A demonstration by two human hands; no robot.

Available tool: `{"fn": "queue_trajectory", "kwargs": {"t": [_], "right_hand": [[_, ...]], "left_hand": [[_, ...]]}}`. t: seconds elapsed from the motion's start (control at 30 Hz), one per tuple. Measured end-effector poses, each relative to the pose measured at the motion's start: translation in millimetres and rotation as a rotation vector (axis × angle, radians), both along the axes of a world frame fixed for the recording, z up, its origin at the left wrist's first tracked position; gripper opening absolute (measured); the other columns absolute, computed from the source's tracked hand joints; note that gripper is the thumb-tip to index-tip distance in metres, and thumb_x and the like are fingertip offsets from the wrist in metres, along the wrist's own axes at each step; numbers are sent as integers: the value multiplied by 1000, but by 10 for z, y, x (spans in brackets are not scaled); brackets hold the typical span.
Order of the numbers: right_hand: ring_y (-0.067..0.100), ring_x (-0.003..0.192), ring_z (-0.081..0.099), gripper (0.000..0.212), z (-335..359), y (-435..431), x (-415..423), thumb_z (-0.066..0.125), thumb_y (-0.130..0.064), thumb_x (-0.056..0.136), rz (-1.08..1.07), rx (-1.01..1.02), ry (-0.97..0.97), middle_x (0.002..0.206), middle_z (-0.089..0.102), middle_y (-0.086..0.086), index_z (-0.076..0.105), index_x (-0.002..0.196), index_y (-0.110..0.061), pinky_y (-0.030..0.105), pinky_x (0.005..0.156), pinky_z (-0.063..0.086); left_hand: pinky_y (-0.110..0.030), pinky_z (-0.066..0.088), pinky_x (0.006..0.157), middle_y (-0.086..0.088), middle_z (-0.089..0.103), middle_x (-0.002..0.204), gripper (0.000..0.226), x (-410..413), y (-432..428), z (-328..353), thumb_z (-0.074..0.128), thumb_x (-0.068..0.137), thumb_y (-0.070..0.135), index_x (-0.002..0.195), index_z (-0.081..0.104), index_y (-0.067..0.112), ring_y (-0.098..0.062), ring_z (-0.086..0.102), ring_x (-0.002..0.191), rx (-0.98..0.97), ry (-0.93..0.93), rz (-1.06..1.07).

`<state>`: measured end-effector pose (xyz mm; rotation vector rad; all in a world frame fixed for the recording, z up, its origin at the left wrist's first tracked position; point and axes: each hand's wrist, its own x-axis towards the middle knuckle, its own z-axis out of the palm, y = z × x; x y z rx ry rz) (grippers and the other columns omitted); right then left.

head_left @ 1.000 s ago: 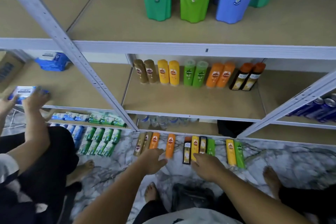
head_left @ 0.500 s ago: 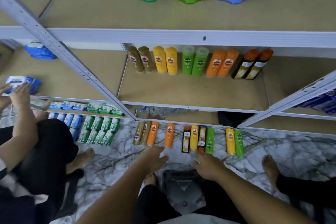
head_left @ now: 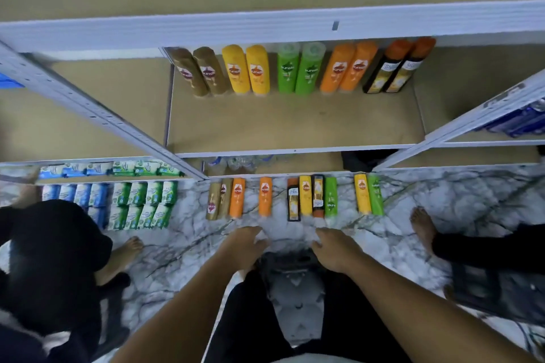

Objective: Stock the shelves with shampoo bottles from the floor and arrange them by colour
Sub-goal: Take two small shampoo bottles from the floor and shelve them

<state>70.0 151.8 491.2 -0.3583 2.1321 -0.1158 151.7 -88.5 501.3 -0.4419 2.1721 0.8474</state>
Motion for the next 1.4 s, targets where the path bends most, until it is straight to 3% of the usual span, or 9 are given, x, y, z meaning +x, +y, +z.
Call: {"fn": "queue_trajectory", "kwargs": {"t": [0.1, 0.27, 0.47, 0.63, 0.77, 1.0, 1.2, 1.3, 1.4], "right_hand": [[35, 119, 55, 55, -101, -142, 75, 33, -53, 96, -17, -3, -3, 139, 54, 12, 47, 137, -19, 48, 100, 46], [34, 125, 52, 53, -271, -374, 1, 35, -46, 102, 77, -25, -4, 144, 50, 13, 42, 143, -13, 42, 100, 45], [31, 114, 57, 43, -893, -454, -234, 40, -46, 99, 63, -88, 52, 131, 58, 8, 52, 130, -19, 44, 94, 49], [26, 94, 63, 36, -1881, -385, -469, 39, -50, 94, 33, -119, 68, 112, 66, 4, 56, 113, -24, 42, 81, 54], [29, 104, 64, 44, -2785, -365, -668, 43, -48, 99, 17, -163, 101, 122, 64, 8, 55, 130, -19, 38, 82, 52], [34, 108, 63, 40, -4238, -436, -926, 40, -48, 99, -24, -146, 137, 124, 63, 14, 54, 120, -17, 35, 75, 46], [31, 118, 59, 57, -4512, -412, -829, 41, -53, 91, -92, -148, 139, 139, 57, 10, 52, 136, -19, 37, 91, 50], [29, 112, 61, 44, -4433, -446, -729, 44, -46, 92, -102, -192, 164, 133, 61, 10, 55, 127, -24, 37, 92, 52], [30, 123, 57, 47, -4404, -508, -648, 46, -41, 96, -90, -217, 213, 141, 56, 8, 50, 139, -23, 37, 98, 49]], "left_hand": [[-33, 38, 107, -9, 54, 146, 48, -4, -92, -83, 52, 102, 38, 143, 52, 13, -26, 50, 133, -27, -1, -13], [-35, 40, 107, -7, 49, 151, 52, -55, -102, -230, 49, 101, 40, 147, 47, 17, -26, 49, 135, -58, 13, -20], [-41, 50, 97, -4, 63, 130, 40, -293, -11, -727, 49, 99, 40, 133, 56, 20, -24, 61, 114, -55, 62, -10], [-38, 50, 96, -7, 62, 130, 41, -559, 27, -1687, 47, 101, 40, 133, 55, 16, -24, 60, 115, -75, 82, -89], [-38, 48, 100, -9, 62, 130, 39, -779, 73, -2664, 46, 100, 36, 131, 57, 16, -25, 59, 119, -86, 114, -126], [-37, 49, 94, -16, 65, 124, 34, -1008, 62, -4148, 49, 101, 29, 120, 64, 6, -31, 60, 115, -179, 180, -191], [-35, 42, 100, -18, 58, 137, 42, -847, 47, -4475, 52, 100, 30, 136, 53, 8, -32, 55, 125, -210, 244, -176], [-32, 40, 98, -18, 57, 139, 44, -700, 61, -4448, 52, 101, 27, 140, 50, 7, -32, 53, 126, -210, 275, -178], [-32, 42, 99, -17, 56, 140, 47, -634, 60, -4459, 53, 100, 32, 140, 49, 9, -31, 53, 127, -201, 301, -144]]}}
